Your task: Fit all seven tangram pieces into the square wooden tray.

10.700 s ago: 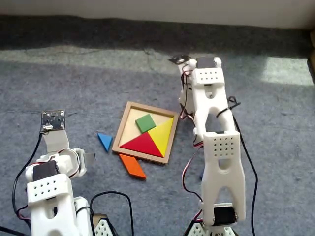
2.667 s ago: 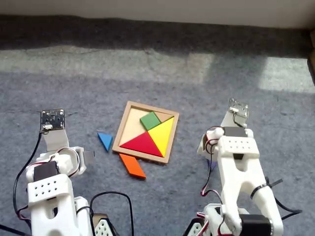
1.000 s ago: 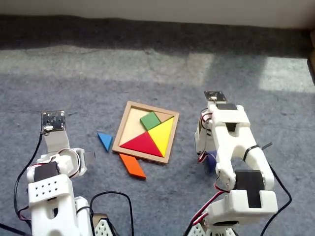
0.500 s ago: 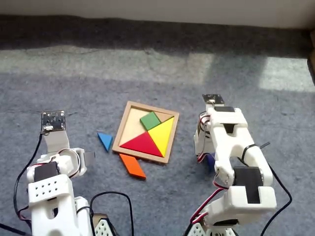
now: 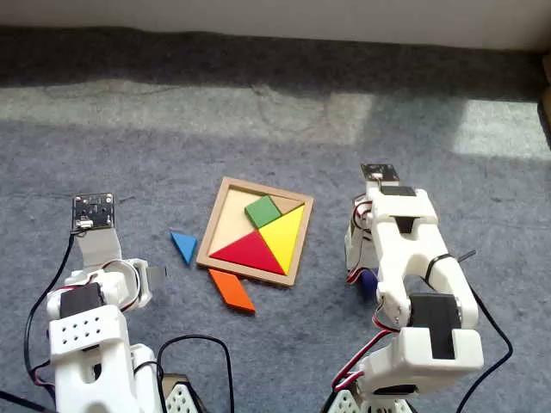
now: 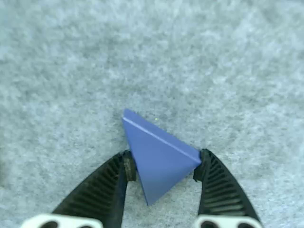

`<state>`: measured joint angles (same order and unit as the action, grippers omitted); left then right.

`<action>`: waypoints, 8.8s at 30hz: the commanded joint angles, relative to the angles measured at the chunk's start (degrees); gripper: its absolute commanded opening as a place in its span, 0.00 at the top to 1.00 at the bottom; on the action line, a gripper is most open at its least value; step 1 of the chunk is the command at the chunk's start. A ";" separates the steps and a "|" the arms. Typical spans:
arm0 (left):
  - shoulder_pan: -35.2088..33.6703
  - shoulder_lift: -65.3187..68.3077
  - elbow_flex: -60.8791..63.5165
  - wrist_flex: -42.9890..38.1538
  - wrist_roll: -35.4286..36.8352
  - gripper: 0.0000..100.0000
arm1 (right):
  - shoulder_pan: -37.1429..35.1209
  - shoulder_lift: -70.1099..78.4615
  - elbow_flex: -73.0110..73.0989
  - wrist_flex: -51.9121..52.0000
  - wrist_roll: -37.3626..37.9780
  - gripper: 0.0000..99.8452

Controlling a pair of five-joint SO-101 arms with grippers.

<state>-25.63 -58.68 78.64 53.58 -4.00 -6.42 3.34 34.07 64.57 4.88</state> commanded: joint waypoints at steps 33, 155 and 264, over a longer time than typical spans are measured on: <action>-0.57 0.22 -0.22 -0.97 -0.35 0.69 | -29.14 11.65 -34.15 3.03 24.79 0.89; -0.57 0.22 -0.22 -0.97 -0.44 0.69 | -28.00 15.78 -31.87 -20.00 23.30 0.99; 29.85 0.84 -25.10 28.22 6.59 0.64 | 13.05 -83.38 54.02 -6.37 18.11 0.99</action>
<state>-0.84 -58.33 56.31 81.54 -1.01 5.98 -76.92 86.73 59.21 23.52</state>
